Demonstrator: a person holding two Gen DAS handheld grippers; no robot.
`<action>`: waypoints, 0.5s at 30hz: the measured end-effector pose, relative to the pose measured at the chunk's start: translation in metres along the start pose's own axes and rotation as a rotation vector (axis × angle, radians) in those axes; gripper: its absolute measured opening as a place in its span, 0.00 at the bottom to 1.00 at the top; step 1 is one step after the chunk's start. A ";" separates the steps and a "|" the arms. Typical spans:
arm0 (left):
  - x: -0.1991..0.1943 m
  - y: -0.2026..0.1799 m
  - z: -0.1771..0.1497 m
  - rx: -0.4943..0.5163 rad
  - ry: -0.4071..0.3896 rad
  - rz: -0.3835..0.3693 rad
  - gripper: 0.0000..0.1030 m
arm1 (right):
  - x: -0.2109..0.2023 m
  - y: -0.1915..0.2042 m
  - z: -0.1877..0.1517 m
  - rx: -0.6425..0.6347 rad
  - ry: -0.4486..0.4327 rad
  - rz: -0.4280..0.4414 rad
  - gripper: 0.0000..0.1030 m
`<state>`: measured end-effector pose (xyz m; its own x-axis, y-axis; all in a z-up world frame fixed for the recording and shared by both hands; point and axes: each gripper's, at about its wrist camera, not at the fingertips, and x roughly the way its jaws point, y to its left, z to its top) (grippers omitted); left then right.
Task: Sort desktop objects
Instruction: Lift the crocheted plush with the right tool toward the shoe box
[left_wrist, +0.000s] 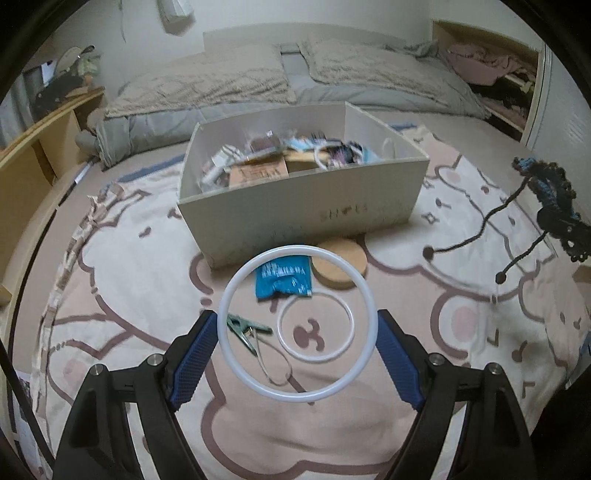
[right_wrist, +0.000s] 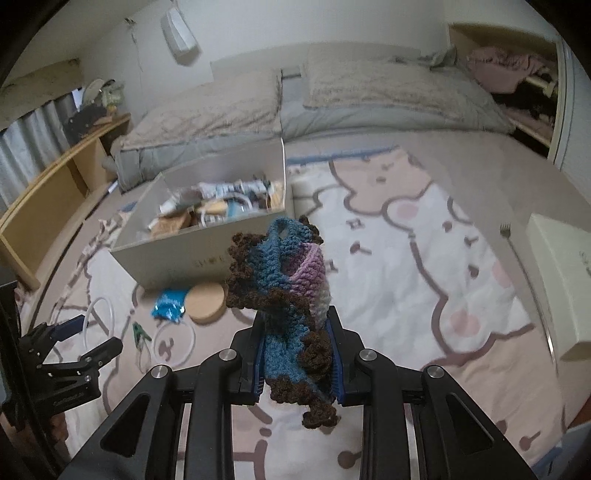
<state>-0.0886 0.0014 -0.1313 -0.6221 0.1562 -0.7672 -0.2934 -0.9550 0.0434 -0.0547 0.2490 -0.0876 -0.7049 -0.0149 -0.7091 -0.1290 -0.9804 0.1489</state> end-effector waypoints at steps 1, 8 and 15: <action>-0.002 0.001 0.002 -0.003 -0.008 0.003 0.82 | -0.003 0.001 0.003 -0.005 -0.013 0.000 0.27; -0.017 0.008 0.018 -0.027 -0.072 0.022 0.82 | -0.026 0.010 0.030 -0.039 -0.102 0.000 0.27; -0.031 0.015 0.034 -0.062 -0.124 0.035 0.82 | -0.044 0.025 0.055 -0.085 -0.168 -0.001 0.27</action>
<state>-0.0985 -0.0089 -0.0856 -0.7170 0.1486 -0.6810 -0.2269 -0.9736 0.0264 -0.0653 0.2360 -0.0152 -0.8121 0.0118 -0.5834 -0.0750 -0.9936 0.0842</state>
